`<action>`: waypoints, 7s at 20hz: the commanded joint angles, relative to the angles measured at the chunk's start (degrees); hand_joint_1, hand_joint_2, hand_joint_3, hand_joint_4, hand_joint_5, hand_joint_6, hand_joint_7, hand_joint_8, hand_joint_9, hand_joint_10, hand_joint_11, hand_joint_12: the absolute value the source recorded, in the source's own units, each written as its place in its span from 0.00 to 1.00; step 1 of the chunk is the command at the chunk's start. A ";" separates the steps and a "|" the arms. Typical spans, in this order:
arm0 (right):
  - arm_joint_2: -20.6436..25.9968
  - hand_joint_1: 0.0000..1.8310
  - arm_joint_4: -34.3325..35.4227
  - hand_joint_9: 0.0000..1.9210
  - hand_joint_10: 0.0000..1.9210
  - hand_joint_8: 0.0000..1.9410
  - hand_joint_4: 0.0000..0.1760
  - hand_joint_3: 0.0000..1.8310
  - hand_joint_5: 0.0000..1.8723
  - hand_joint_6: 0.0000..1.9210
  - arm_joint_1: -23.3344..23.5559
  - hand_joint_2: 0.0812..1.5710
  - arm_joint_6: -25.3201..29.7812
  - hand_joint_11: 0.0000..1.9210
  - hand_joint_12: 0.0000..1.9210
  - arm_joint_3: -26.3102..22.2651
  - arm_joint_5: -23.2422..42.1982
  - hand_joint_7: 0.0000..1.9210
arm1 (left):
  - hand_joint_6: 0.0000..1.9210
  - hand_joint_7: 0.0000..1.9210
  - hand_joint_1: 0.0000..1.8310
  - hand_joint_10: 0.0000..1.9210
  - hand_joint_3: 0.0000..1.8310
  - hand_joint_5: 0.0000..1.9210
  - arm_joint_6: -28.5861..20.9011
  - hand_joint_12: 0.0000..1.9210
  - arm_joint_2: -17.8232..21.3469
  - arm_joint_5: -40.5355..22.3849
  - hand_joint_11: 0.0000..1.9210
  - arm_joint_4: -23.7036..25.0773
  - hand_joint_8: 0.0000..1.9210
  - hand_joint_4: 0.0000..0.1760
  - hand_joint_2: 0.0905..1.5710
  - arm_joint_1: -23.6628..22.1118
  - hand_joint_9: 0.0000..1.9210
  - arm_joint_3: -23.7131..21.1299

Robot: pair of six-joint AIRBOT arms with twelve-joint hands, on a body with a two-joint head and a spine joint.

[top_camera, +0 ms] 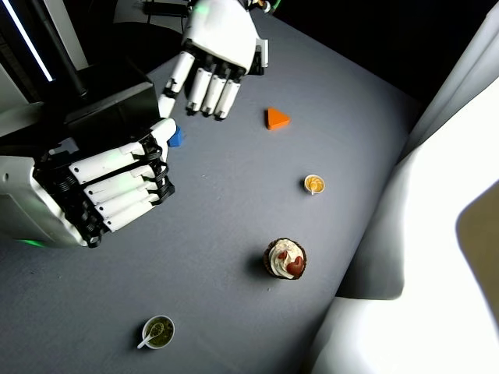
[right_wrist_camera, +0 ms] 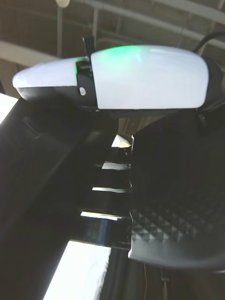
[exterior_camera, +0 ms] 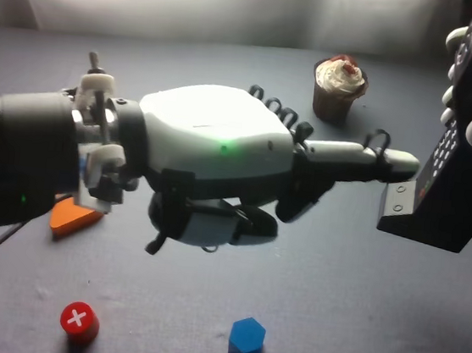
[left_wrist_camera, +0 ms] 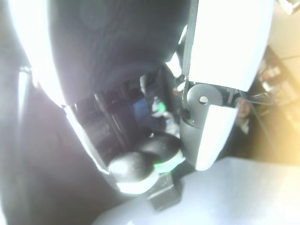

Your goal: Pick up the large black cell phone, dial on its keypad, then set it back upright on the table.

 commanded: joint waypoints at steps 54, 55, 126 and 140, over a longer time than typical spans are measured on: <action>0.71 0.74 -1.59 0.42 0.75 0.70 0.00 0.00 0.50 0.46 1.89 0.74 0.33 0.49 0.64 0.87 7.91 0.38 | 0.00 0.32 0.71 1.00 0.04 0.00 3.54 1.00 -6.75 -5.84 0.47 -15.77 0.87 0.67 0.80 -1.16 0.46 4.11; 0.72 0.74 -1.59 0.42 0.75 0.71 0.00 0.00 0.50 0.46 1.89 0.74 0.31 0.49 0.64 0.86 7.91 0.37 | 0.00 0.32 0.71 1.00 0.04 0.00 3.00 1.00 -5.46 -5.89 0.47 -15.72 0.87 0.68 0.80 -1.03 0.46 3.65; -18.24 0.75 12.73 0.43 0.72 0.66 0.00 0.00 0.54 0.40 -8.22 0.72 -0.42 0.48 0.64 24.37 19.89 0.41 | 0.00 0.06 0.00 0.00 0.00 0.07 -77.82 0.14 9.26 -17.46 0.00 8.59 0.00 0.28 0.74 7.69 0.06 -1.69; -18.63 0.75 12.66 0.44 0.72 0.65 0.00 0.00 0.52 0.44 -8.90 0.72 -0.68 0.48 0.63 24.80 19.91 0.42 | 0.00 0.05 0.00 0.00 0.00 0.08 -78.11 0.18 8.99 -17.81 0.00 10.15 0.00 0.26 0.74 7.87 0.05 -1.69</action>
